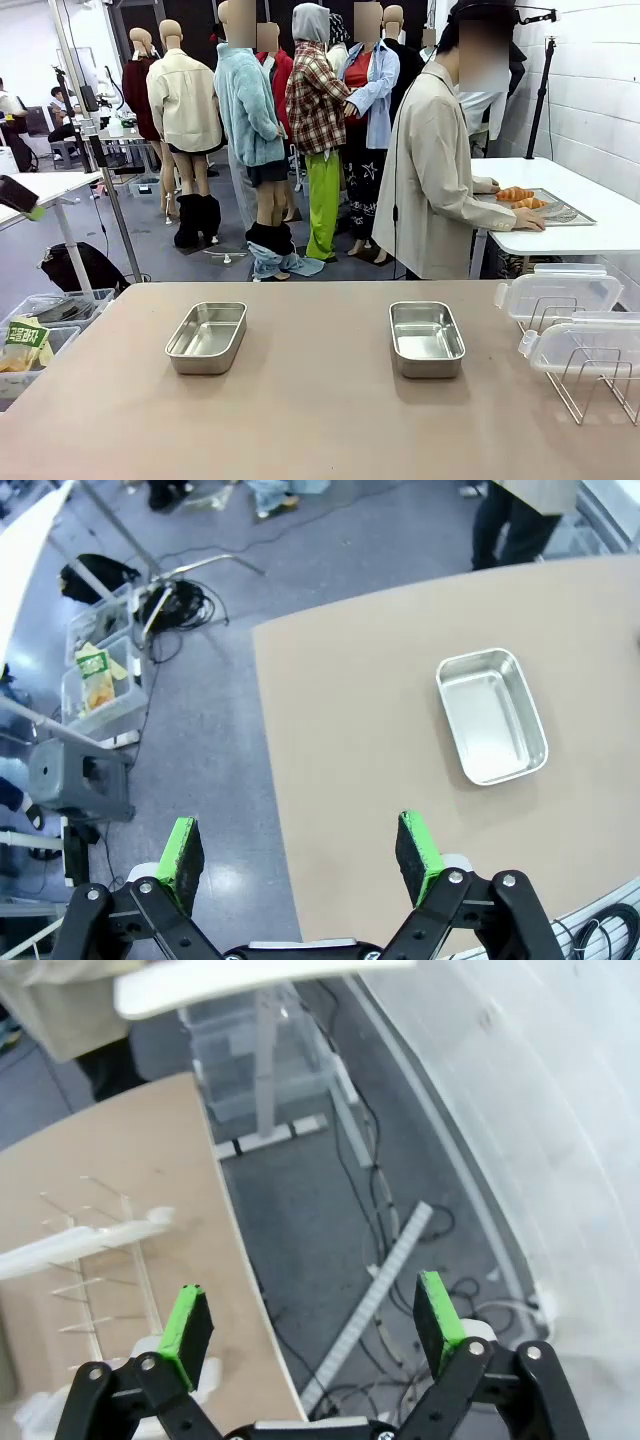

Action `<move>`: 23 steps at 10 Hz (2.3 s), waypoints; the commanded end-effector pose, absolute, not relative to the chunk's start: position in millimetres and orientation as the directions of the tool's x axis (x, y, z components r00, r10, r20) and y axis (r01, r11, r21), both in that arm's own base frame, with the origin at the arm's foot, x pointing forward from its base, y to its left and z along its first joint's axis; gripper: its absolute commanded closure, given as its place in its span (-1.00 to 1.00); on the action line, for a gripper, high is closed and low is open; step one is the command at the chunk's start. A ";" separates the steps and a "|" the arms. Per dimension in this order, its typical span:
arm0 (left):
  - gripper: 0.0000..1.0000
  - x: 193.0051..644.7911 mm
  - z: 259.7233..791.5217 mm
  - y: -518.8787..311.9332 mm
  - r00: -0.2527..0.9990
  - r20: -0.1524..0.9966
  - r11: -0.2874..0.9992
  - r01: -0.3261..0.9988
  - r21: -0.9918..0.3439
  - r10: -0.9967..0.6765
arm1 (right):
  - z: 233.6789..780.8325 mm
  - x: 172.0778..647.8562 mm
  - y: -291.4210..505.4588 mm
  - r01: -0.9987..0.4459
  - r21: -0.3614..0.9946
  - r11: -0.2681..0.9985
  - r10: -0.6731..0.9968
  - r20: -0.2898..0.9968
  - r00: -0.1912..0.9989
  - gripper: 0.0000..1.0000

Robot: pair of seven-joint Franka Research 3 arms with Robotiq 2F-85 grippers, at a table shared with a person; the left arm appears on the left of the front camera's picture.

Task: Place the bread in airtight containers.
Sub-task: Lift both Airtight Container.

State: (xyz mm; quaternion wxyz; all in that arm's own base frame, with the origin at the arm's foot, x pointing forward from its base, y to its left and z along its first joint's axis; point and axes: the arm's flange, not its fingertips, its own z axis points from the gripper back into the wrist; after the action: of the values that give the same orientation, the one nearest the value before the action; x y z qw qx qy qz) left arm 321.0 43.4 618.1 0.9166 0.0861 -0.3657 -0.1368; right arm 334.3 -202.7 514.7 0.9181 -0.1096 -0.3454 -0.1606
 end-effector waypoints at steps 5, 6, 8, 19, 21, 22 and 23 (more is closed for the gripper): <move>-1.00 307.3 621.2 58.3 0.694 0.668 0.960 0.137 0.244 -0.269 | 506.7 332.1 -213.8 0.406 -0.076 0.911 -0.261 0.655 0.709 -1.00; -1.00 307.3 621.2 58.3 0.694 0.668 0.960 0.137 0.244 -0.269 | 506.7 332.1 -213.8 0.406 -0.076 0.911 -0.261 0.655 0.709 -1.00; -1.00 307.3 621.2 58.3 0.694 0.668 0.960 0.137 0.244 -0.269 | 506.7 332.1 -213.8 0.406 -0.076 0.911 -0.261 0.655 0.709 -1.00; -1.00 307.3 621.2 58.3 0.694 0.668 0.960 0.137 0.244 -0.269 | 506.7 332.1 -213.8 0.406 -0.076 0.911 -0.261 0.655 0.709 -1.00; -1.00 307.3 621.2 58.3 0.694 0.668 0.960 0.137 0.244 -0.269 | 506.7 332.1 -213.8 0.406 -0.076 0.911 -0.261 0.655 0.709 -1.00; -1.00 307.3 621.2 58.3 0.694 0.668 0.960 0.137 0.244 -0.269 | 506.7 332.1 -213.8 0.406 -0.076 0.911 -0.261 0.655 0.709 -1.00; -1.00 307.3 621.2 58.3 0.694 0.668 0.960 0.137 0.244 -0.269 | 506.7 332.1 -213.8 0.406 -0.076 0.911 -0.261 0.655 0.709 -1.00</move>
State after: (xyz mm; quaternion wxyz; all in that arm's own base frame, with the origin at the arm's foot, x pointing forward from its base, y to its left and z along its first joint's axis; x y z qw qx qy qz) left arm 305.7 57.2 619.1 0.9165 0.0855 -0.3764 -0.1056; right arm 332.2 -213.5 507.9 0.9165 -0.1021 -0.3386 -0.1871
